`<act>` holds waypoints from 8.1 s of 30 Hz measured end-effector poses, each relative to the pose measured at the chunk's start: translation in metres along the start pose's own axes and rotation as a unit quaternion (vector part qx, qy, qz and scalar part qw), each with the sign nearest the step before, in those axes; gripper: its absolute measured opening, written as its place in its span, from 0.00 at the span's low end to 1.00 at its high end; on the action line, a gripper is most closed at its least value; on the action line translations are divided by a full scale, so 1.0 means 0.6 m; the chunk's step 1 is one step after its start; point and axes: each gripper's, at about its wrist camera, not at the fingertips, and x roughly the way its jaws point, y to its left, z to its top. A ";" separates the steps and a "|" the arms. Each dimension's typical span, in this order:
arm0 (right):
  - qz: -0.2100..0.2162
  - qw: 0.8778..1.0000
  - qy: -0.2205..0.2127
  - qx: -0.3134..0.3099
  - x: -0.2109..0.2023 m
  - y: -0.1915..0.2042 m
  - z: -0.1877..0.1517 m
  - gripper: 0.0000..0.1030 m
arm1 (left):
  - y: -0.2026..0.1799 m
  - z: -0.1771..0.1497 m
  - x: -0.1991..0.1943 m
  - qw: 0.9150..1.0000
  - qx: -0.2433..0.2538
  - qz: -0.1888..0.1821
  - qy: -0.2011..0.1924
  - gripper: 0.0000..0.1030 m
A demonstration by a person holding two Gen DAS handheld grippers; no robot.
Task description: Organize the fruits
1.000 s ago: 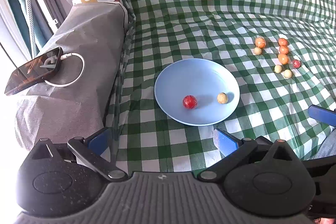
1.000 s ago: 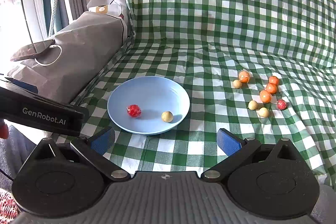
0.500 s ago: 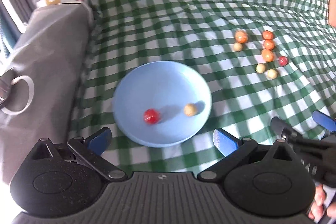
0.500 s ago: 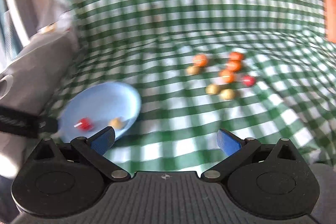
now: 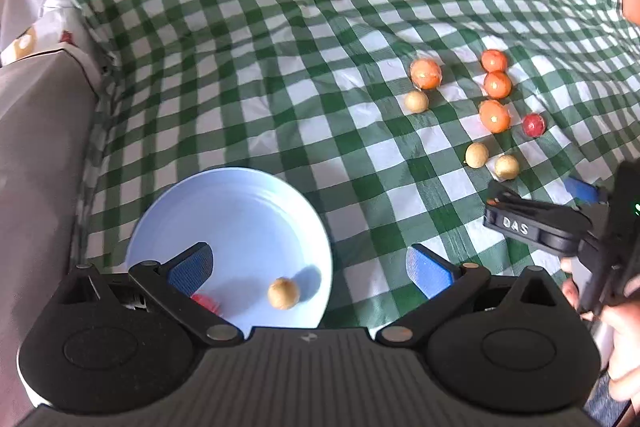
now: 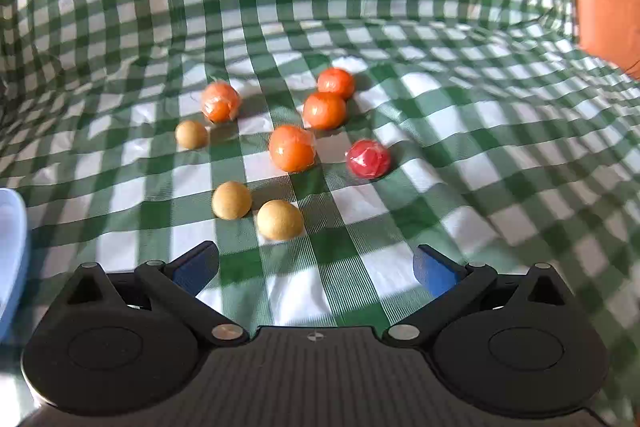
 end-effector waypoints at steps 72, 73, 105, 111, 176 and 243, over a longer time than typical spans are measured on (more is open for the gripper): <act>0.201 0.968 -0.120 -0.086 -0.444 0.187 -0.045 0.29 | 0.256 -0.249 -0.219 0.991 -0.116 -0.028 -0.058 0.25; 0.209 0.966 -0.120 -0.093 -0.453 0.199 -0.049 0.29 | 0.257 -0.250 -0.223 0.991 -0.116 -0.031 -0.062 0.25; 0.213 0.964 -0.076 -0.140 -0.466 0.276 -0.097 0.29 | 0.279 -0.267 -0.208 0.987 -0.138 -0.051 -0.071 0.25; 0.215 0.963 -0.069 -0.144 -0.458 0.280 -0.096 0.29 | 0.282 -0.263 -0.201 0.987 -0.139 -0.051 -0.066 0.25; 0.145 0.975 0.063 -0.155 -0.330 0.297 -0.063 0.96 | 0.268 -0.251 -0.127 0.995 -0.089 0.024 -0.046 1.00; 0.144 0.977 0.011 -0.156 -0.405 0.293 -0.095 0.99 | 0.262 -0.277 -0.193 0.993 -0.076 0.042 -0.077 1.00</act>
